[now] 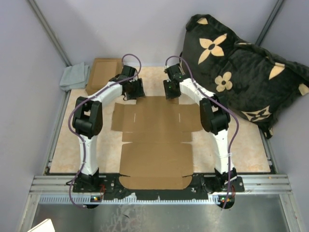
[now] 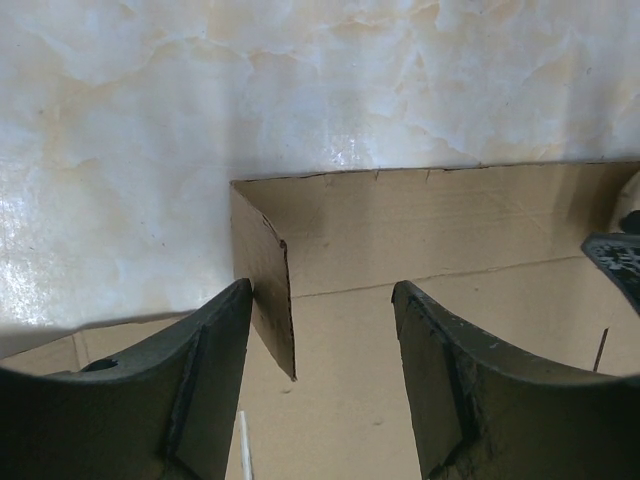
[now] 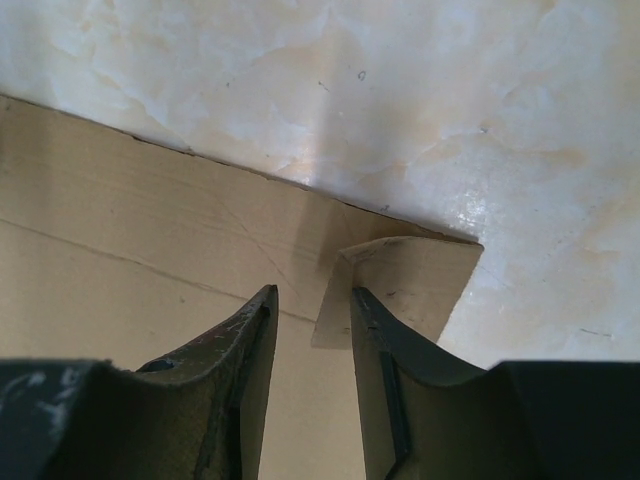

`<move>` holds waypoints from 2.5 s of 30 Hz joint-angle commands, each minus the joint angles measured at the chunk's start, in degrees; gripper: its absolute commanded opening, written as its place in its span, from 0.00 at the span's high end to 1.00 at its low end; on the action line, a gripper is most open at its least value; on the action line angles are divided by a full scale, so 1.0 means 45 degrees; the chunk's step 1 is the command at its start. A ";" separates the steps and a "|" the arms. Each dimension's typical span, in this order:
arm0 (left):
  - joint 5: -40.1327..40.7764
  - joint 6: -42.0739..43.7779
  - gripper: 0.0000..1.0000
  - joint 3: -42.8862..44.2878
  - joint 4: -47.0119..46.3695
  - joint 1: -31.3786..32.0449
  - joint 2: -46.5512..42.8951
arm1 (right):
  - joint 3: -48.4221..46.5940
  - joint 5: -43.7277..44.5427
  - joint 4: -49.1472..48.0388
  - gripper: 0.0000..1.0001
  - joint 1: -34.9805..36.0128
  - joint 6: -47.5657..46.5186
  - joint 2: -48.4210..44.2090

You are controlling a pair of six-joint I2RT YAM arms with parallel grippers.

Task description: Fold the paper box

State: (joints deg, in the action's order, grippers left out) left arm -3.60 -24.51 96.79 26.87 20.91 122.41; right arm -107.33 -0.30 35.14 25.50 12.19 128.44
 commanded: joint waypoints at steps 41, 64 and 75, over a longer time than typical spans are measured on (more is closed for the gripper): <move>0.0979 -0.1177 0.25 -0.3919 0.0089 -0.0797 -0.6105 | 0.1991 0.0911 -0.0464 0.41 -0.0978 0.1111 -0.4423; -0.1456 -0.2505 0.26 -1.3243 -0.4015 -0.0845 -1.1413 | 1.5367 0.0453 -0.4091 0.35 -0.1107 0.4526 -1.2120; -0.1213 -0.2407 0.26 -1.3328 -0.3862 -0.0850 -1.1573 | 1.5462 0.0029 -0.4984 0.44 -0.1232 0.4526 -1.0874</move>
State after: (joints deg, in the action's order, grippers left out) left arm -9.34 -35.75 37.34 10.33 17.15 71.02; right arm -37.06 0.30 15.09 20.34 32.10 78.59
